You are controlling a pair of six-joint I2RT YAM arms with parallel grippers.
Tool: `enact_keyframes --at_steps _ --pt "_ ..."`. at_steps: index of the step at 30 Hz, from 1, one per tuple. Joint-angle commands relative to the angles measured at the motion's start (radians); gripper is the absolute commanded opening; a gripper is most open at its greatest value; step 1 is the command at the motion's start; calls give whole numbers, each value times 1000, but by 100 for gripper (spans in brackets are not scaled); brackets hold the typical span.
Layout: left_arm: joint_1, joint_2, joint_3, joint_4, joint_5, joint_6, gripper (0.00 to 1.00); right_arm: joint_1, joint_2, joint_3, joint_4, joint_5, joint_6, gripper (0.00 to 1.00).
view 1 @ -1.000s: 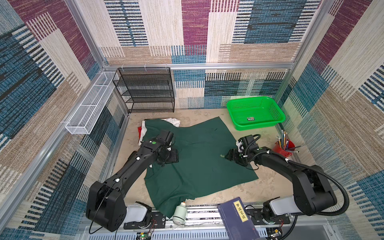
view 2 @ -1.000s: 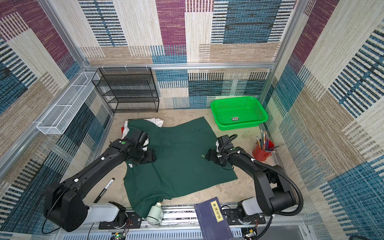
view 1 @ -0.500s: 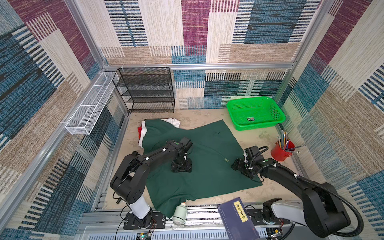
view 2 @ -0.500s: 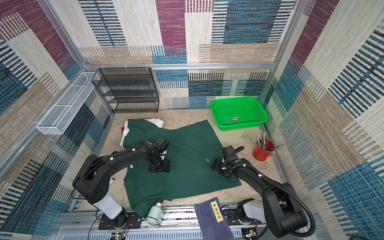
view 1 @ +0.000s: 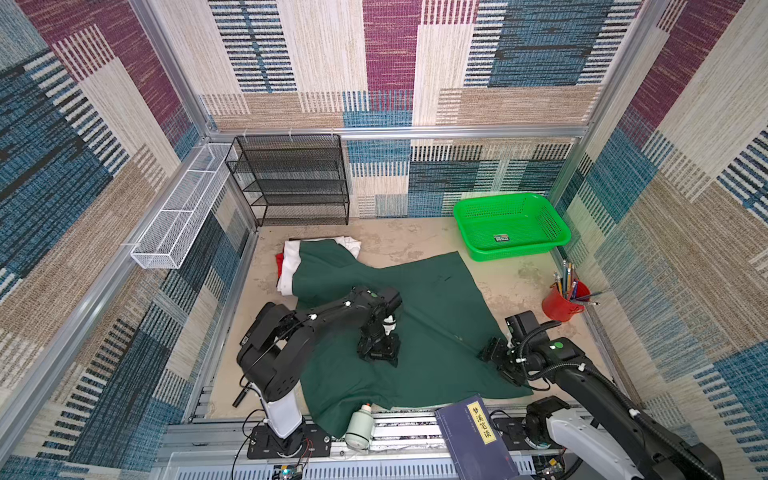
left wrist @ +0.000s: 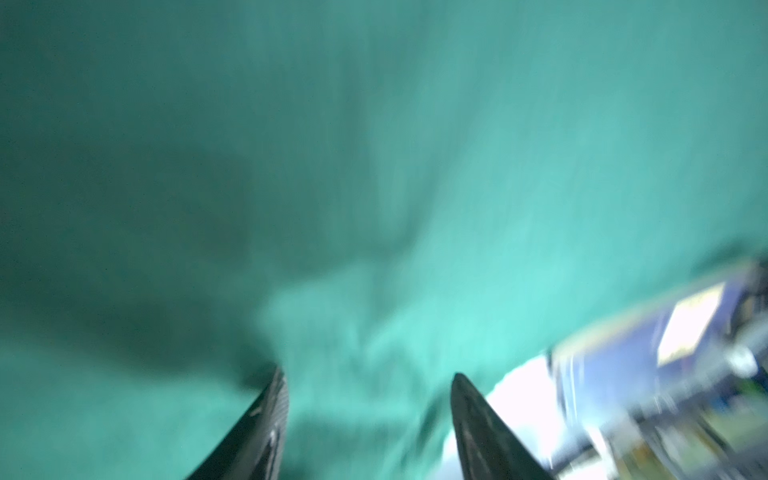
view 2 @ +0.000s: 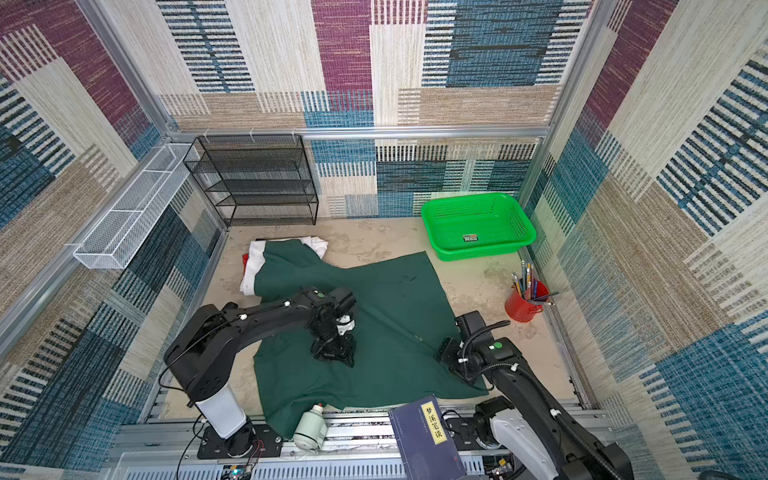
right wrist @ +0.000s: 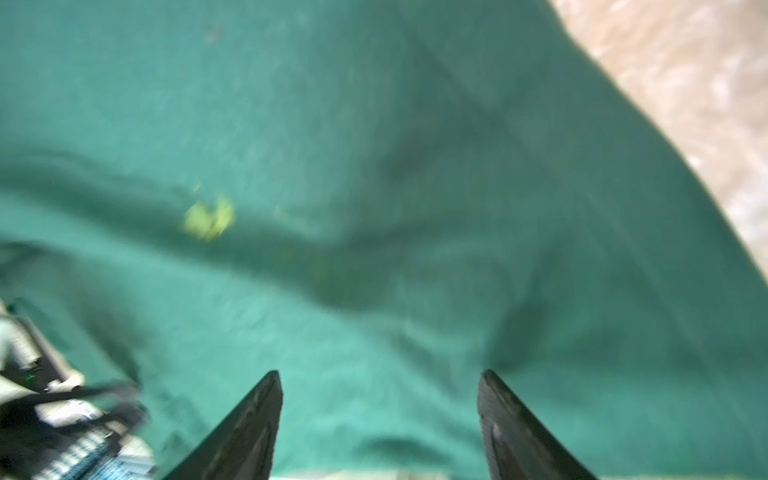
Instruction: Fold and stack the t-shirts
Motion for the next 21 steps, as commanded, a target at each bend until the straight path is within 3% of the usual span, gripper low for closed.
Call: enact_keyframes --at_steps 1,5,8,12,16,21 --pt "2 -85 -73 -148 80 25 63 1 45 117 -73 34 -24 75" --pt "29 -167 -94 -222 5 8 64 1 230 297 34 82 -164 77" --pt "89 -197 -22 -241 -97 -12 65 1 437 426 151 79 -258 78" --pt "191 -239 72 -118 -251 -43 67 1 698 603 282 66 -324 78" --pt "313 -135 57 49 -238 -65 65 1 911 751 323 65 -361 78" --pt "348 -18 69 128 -297 -84 64 2 1060 814 344 39 -373 78"
